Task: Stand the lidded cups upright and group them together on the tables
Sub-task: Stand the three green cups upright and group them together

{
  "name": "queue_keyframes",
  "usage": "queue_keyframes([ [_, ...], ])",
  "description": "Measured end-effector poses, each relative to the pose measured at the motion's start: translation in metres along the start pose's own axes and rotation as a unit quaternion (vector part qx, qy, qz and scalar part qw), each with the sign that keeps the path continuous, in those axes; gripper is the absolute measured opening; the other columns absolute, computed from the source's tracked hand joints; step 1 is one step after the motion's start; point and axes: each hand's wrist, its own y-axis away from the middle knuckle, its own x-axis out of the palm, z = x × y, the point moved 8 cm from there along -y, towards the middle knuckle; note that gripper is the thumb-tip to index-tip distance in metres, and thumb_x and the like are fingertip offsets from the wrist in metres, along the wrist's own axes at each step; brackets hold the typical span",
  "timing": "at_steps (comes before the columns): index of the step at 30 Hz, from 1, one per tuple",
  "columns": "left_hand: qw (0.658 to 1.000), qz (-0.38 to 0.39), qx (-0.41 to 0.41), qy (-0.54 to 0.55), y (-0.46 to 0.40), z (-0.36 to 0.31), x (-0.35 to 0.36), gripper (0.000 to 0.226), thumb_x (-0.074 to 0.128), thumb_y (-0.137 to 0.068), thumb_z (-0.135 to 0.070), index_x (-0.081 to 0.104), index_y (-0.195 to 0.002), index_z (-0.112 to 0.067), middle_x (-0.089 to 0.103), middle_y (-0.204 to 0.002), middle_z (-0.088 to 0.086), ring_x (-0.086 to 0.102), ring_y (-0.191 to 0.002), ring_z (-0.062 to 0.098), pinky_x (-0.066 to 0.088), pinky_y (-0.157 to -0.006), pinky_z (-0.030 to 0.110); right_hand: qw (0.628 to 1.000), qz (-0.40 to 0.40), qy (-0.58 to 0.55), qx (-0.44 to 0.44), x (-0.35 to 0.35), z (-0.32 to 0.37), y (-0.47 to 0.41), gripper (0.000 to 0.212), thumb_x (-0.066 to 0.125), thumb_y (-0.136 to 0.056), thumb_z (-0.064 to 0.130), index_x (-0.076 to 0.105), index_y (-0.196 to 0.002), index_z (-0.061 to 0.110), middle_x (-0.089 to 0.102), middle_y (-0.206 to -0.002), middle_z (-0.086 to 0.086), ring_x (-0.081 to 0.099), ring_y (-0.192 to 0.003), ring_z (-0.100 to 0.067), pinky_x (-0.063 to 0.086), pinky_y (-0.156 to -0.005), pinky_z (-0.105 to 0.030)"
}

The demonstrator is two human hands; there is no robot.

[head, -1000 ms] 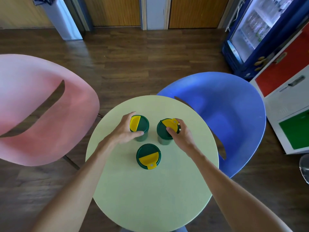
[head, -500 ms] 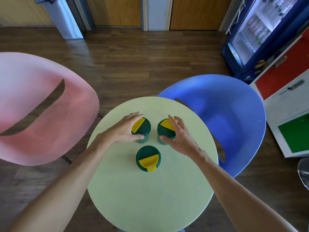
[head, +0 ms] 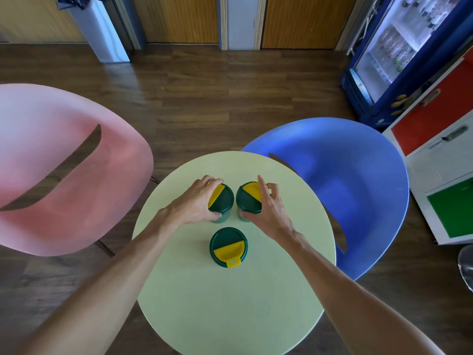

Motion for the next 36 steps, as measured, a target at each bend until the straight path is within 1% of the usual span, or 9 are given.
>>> queue_keyframes([
  [3,1.0,0.008,-0.01,-0.013,-0.002,-0.002,0.0,0.103,0.082,-0.066,-0.043,0.022,-0.146,-0.019,0.029,-0.146,0.004,0.033,-0.132,0.024,0.038,-0.105,0.04,1.0,-0.001,0.002,0.0,0.005,0.005,-0.003,0.101,0.08,-0.073,0.036,0.016,-0.151,0.023,0.028,-0.139,-0.012,0.041,-0.125,-0.037,0.051,-0.091,-0.046],
  [9,1.0,-0.011,0.003,-0.012,-0.005,-0.01,0.001,0.091,0.081,-0.069,-0.035,0.03,-0.142,-0.017,0.032,-0.143,0.003,0.034,-0.128,0.023,0.038,-0.103,0.035,1.0,0.012,0.026,-0.004,0.002,0.002,-0.005,0.102,0.078,-0.074,0.041,0.014,-0.151,0.026,0.028,-0.141,-0.01,0.039,-0.128,-0.034,0.051,-0.092,-0.045],
  [15,1.0,-0.003,-0.004,-0.001,-0.004,-0.009,0.001,0.094,0.081,-0.07,-0.035,0.026,-0.145,-0.017,0.028,-0.146,0.003,0.031,-0.132,0.023,0.037,-0.106,0.04,0.999,0.028,0.04,-0.006,0.003,0.005,-0.006,0.102,0.077,-0.074,0.041,0.012,-0.152,0.026,0.026,-0.143,-0.009,0.04,-0.128,-0.034,0.052,-0.092,-0.044],
  [22,1.0,-0.005,-0.003,-0.006,-0.001,-0.01,0.003,0.098,0.081,-0.07,-0.038,0.023,-0.146,-0.018,0.027,-0.148,0.005,0.029,-0.134,0.025,0.035,-0.108,0.04,0.998,0.025,0.049,-0.002,0.003,0.003,-0.004,0.104,0.076,-0.074,0.044,0.008,-0.152,0.03,0.024,-0.145,-0.007,0.038,-0.129,-0.034,0.053,-0.09,-0.045],
  [26,1.0,-0.018,0.003,0.0,0.001,-0.011,0.004,0.099,0.082,-0.069,-0.039,0.023,-0.146,-0.018,0.028,-0.149,0.005,0.027,-0.138,0.024,0.033,-0.11,0.04,0.999,0.022,0.039,-0.006,0.004,0.003,-0.001,0.107,0.077,-0.073,0.045,0.006,-0.151,0.032,0.023,-0.147,-0.006,0.038,-0.131,-0.035,0.051,-0.092,-0.045],
  [29,0.999,-0.028,0.006,-0.016,0.004,-0.011,0.004,0.099,0.083,-0.068,-0.04,0.024,-0.145,-0.018,0.029,-0.149,0.005,0.027,-0.138,0.025,0.036,-0.109,0.043,0.999,0.024,0.029,-0.002,0.007,0.0,-0.001,0.106,0.078,-0.073,0.043,0.008,-0.151,0.032,0.023,-0.147,-0.008,0.039,-0.129,-0.037,0.05,-0.095,-0.046],
  [31,0.999,-0.03,0.002,-0.02,0.004,-0.011,0.004,0.099,0.083,-0.068,-0.038,0.024,-0.145,-0.019,0.029,-0.148,0.005,0.027,-0.137,0.025,0.038,-0.107,0.045,1.0,0.026,0.016,0.002,0.008,-0.001,-0.002,0.104,0.079,-0.073,0.038,0.01,-0.151,0.03,0.026,-0.144,-0.01,0.042,-0.126,-0.038,0.05,-0.095,-0.046],
  [33,1.0,-0.028,-0.006,-0.008,0.003,-0.011,0.005,0.096,0.083,-0.069,-0.033,0.025,-0.145,-0.018,0.029,-0.146,0.006,0.028,-0.134,0.026,0.038,-0.106,0.042,1.0,0.022,0.0,0.007,0.009,-0.001,-0.003,0.102,0.079,-0.073,0.032,0.013,-0.151,0.03,0.028,-0.14,-0.01,0.044,-0.123,-0.038,0.051,-0.093,-0.045],
  [36,0.999,-0.034,-0.004,-0.002,0.002,-0.013,0.005,0.092,0.083,-0.07,-0.03,0.028,-0.143,-0.019,0.03,-0.143,0.005,0.03,-0.13,0.026,0.039,-0.103,0.04,1.0,0.018,-0.013,0.009,0.009,-0.001,-0.005,0.1,0.079,-0.073,0.029,0.014,-0.15,0.029,0.029,-0.14,-0.01,0.044,-0.123,-0.037,0.052,-0.093,-0.045],
])
